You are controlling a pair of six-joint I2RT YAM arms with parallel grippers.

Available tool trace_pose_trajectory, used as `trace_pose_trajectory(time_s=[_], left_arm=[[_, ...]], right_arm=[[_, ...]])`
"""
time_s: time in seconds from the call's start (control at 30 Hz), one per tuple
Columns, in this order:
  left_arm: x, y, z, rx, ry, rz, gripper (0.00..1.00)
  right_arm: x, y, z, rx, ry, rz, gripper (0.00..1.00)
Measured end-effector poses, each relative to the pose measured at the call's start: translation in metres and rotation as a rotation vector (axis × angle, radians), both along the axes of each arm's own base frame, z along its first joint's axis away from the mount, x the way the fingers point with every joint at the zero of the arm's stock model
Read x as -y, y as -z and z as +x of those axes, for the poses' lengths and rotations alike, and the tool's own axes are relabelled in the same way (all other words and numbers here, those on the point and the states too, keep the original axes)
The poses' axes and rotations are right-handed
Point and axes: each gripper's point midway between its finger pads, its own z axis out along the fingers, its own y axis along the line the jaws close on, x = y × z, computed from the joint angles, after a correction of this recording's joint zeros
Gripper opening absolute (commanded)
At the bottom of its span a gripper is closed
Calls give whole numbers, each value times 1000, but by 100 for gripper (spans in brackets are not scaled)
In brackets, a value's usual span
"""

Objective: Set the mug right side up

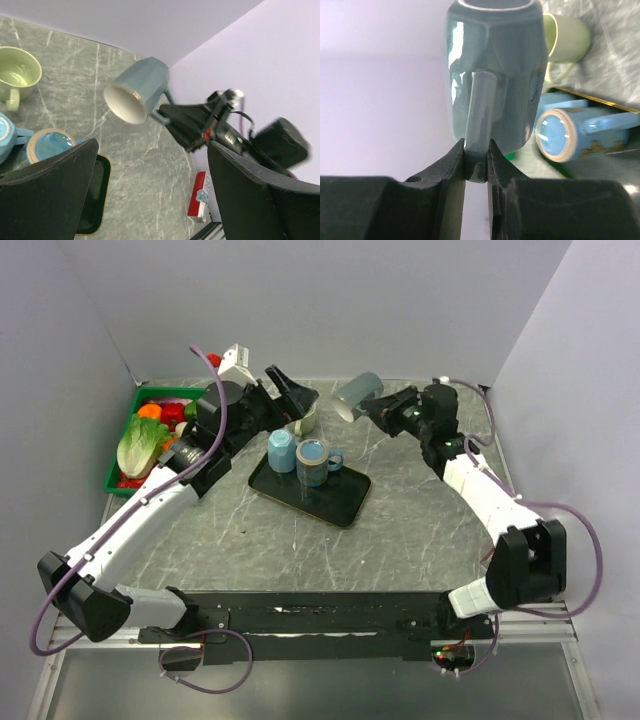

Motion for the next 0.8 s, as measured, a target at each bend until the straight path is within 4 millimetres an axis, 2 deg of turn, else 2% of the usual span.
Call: trace_pose_trajectory(time_s=[0.1, 0.2, 0.27, 0.33, 0.43, 0.57, 0.73, 0.8], left_arm=[[-3, 3, 0, 0, -12, 12, 96], [-4, 11, 0, -15, -13, 31, 96], [-3, 15, 1, -17, -8, 48, 96], [0, 20, 3, -21, 1, 65, 96], [11, 34, 13, -41, 25, 98, 96], [30, 65, 28, -84, 74, 151, 98], [54, 99, 45, -121, 137, 196, 99], [58, 109, 51, -132, 142, 207, 96]], right_arm=[[14, 21, 27, -115, 50, 198, 0], [18, 65, 53, -283, 99, 348, 0], [17, 90, 59, -384, 126, 405, 0], [15, 101, 59, -459, 144, 462, 0], [13, 92, 60, -477, 145, 543, 0], [12, 75, 60, -433, 122, 617, 0], [14, 77, 41, -424, 110, 650, 0], [13, 81, 36, -427, 104, 655, 0]])
